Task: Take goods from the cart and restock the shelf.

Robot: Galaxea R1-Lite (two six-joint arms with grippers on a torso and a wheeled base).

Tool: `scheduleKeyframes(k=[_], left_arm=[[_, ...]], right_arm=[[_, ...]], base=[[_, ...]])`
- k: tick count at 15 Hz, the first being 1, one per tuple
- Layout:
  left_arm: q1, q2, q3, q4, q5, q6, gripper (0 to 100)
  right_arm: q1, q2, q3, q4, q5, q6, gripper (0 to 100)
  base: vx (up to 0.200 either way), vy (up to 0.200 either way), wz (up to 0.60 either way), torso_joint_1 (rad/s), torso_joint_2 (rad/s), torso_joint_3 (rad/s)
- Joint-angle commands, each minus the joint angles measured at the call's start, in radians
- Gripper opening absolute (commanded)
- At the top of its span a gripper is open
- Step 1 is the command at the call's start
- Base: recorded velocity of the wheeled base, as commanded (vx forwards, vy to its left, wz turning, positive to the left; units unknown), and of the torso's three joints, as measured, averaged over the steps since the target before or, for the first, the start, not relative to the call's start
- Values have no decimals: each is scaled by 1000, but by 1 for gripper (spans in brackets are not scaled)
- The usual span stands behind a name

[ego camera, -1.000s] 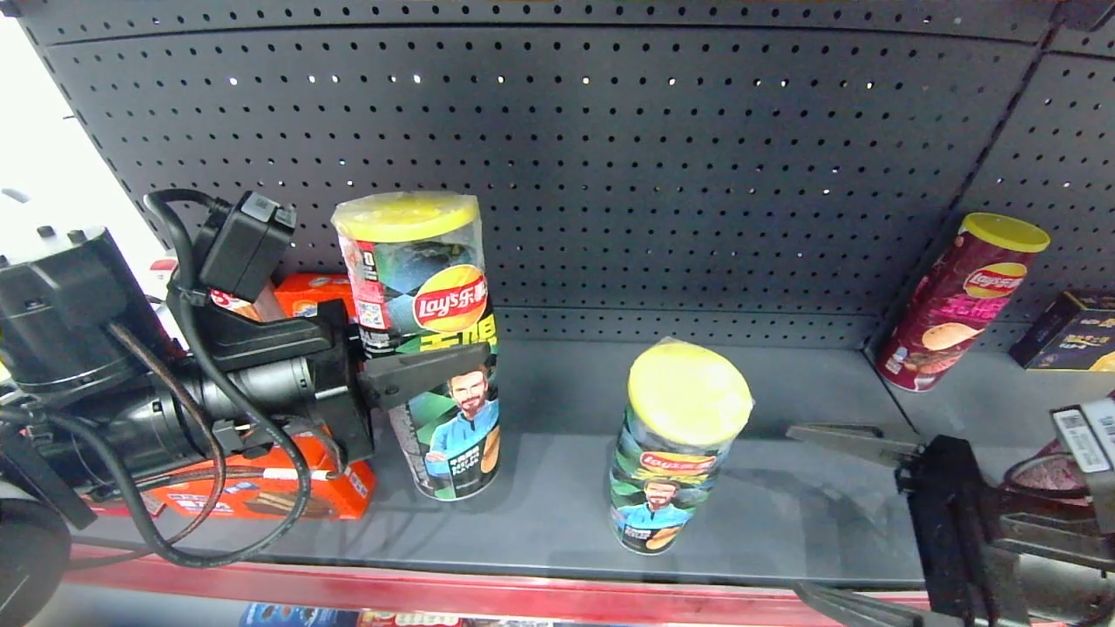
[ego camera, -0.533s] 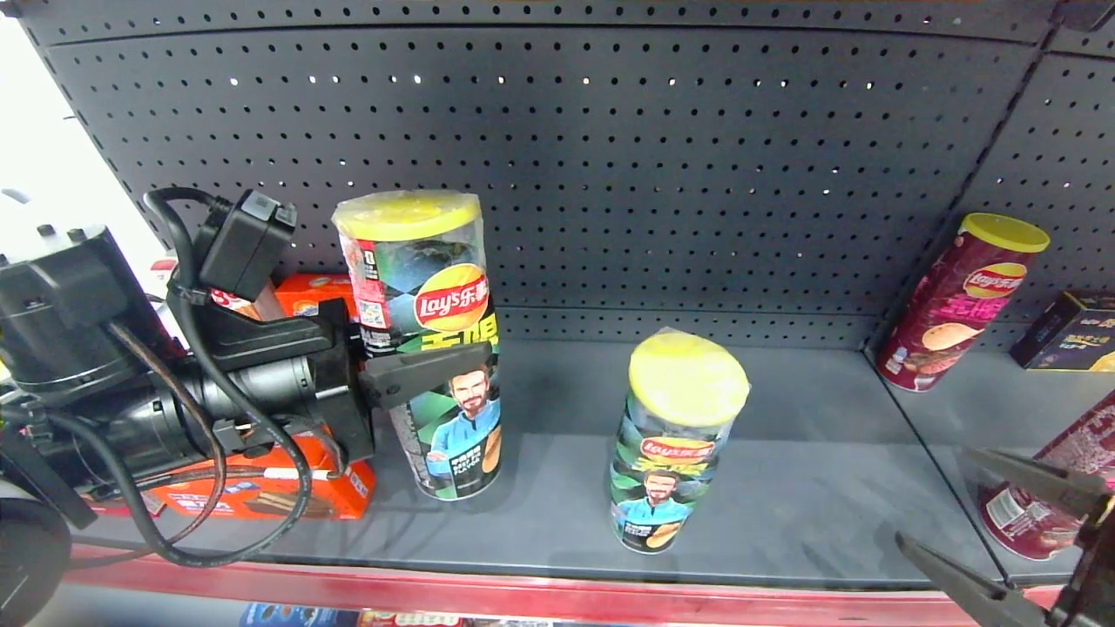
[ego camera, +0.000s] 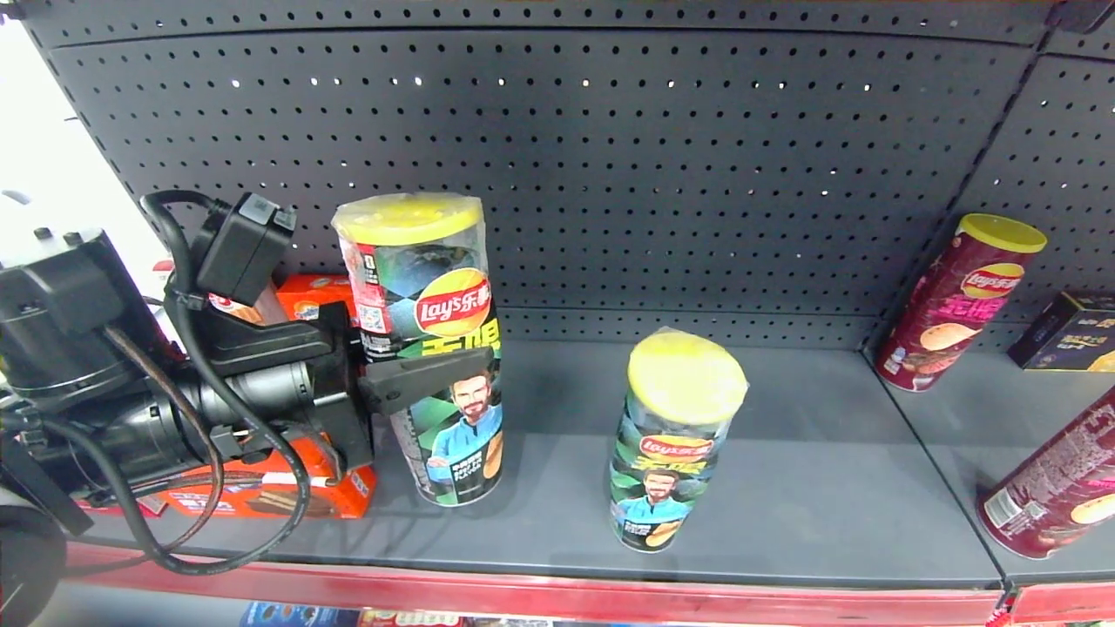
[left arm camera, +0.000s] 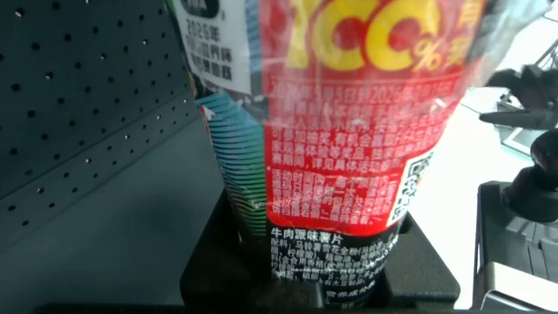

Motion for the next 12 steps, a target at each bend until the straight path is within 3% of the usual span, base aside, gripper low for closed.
scheduleKeyframes(k=[1,7,10,12], left_arm=[[0,-9,8,0,0,0,0],[-20,-56,69,3,-2,4,0],[-51,-104,75,15,-5,1,0],[-42,-96,57,10,-9,1,0]], right_arm=[[-165,-319,0,215,-24,51,100],[-166,-337,6,189,-44,58,100],[-166,-337,6,189,-44,58,100],[-166,-337,6,189,-44,58,100]], base=[[0,0,0,0,0,0],[0,0,0,0,0,0],[0,0,0,0,0,0],[0,0,0,0,0,0]])
